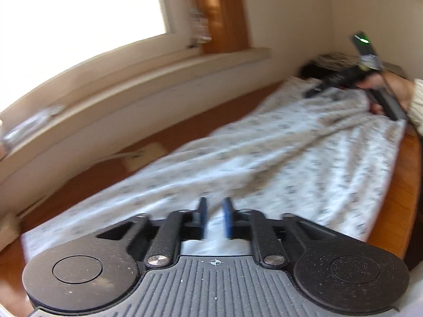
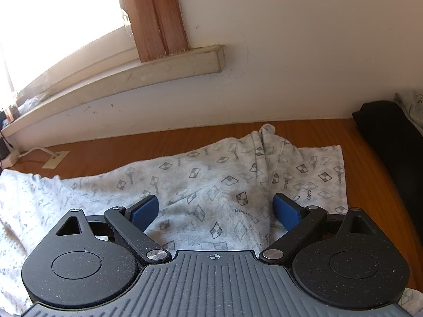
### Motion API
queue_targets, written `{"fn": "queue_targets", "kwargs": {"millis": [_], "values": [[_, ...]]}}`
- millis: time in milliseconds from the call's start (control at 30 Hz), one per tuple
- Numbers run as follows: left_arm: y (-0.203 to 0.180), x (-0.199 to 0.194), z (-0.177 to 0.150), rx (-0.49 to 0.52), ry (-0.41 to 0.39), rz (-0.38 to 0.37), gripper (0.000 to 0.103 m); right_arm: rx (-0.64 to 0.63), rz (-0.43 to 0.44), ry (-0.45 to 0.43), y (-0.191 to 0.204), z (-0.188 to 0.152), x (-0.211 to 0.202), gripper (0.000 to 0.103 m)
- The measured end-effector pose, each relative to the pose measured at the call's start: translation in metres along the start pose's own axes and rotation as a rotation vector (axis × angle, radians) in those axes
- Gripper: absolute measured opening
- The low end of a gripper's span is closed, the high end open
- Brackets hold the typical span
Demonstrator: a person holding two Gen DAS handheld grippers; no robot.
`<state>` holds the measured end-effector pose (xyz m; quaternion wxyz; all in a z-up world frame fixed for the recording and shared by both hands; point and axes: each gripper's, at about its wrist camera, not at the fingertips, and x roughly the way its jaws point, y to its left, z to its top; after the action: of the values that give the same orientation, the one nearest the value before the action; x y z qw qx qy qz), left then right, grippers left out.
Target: Fold clothes
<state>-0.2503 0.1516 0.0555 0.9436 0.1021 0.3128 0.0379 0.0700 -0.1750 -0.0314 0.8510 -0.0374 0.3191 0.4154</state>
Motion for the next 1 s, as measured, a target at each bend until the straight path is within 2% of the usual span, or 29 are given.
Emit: {"fn": "queue_targets", "kwargs": {"millis": [33, 100, 267, 367, 400, 467, 500, 533, 567, 600, 733, 833, 900, 1000], "values": [[0.007, -0.005, -0.003, -0.006, -0.005, 0.027, 0.044, 0.000, 0.000, 0.000, 0.000, 0.000, 0.000, 0.092], [0.017, -0.008, -0.009, 0.022, 0.015, 0.088, 0.055, 0.000, 0.000, 0.000, 0.000, 0.000, 0.001, 0.093], [0.040, -0.005, -0.020, 0.092, 0.099, 0.186, 0.056, 0.002, 0.001, -0.001, 0.000, 0.000, 0.000, 0.093], [0.057, -0.006, -0.029, 0.077, 0.122, 0.200, 0.056, 0.006, 0.001, -0.002, 0.000, 0.000, 0.000, 0.093], [0.062, -0.006, -0.031, 0.062, 0.127, 0.196, 0.055, 0.008, -0.001, -0.003, 0.001, 0.000, -0.001, 0.093], [0.069, -0.011, -0.033, 0.042, 0.123, 0.182, 0.043, 0.011, 0.000, -0.004, 0.001, 0.000, -0.001, 0.093], [0.070, -0.011, -0.033, 0.045, 0.125, 0.184, 0.029, 0.011, 0.001, -0.004, 0.002, 0.000, -0.001, 0.093], [0.072, -0.012, -0.033, 0.048, 0.128, 0.186, 0.019, 0.011, 0.001, -0.004, 0.002, 0.000, -0.001, 0.093], [0.072, -0.013, -0.034, 0.050, 0.124, 0.188, 0.014, 0.012, 0.000, -0.005, 0.002, -0.001, -0.001, 0.093], [0.072, -0.014, -0.034, 0.053, 0.119, 0.190, 0.002, 0.014, -0.001, -0.005, 0.002, -0.001, -0.002, 0.093], [0.075, -0.032, -0.038, 0.064, 0.063, 0.200, 0.002, 0.016, -0.001, -0.006, 0.003, -0.001, -0.002, 0.093], [0.074, -0.049, -0.039, 0.073, 0.061, 0.196, 0.002, 0.016, -0.001, -0.006, 0.003, -0.001, -0.002, 0.093], [0.073, -0.052, -0.045, 0.061, 0.092, 0.154, 0.002, 0.015, -0.001, -0.005, 0.003, -0.001, -0.002, 0.094], [0.068, -0.050, -0.053, 0.064, 0.118, 0.163, 0.005, 0.018, -0.004, -0.006, 0.003, -0.002, -0.002, 0.094]]}}
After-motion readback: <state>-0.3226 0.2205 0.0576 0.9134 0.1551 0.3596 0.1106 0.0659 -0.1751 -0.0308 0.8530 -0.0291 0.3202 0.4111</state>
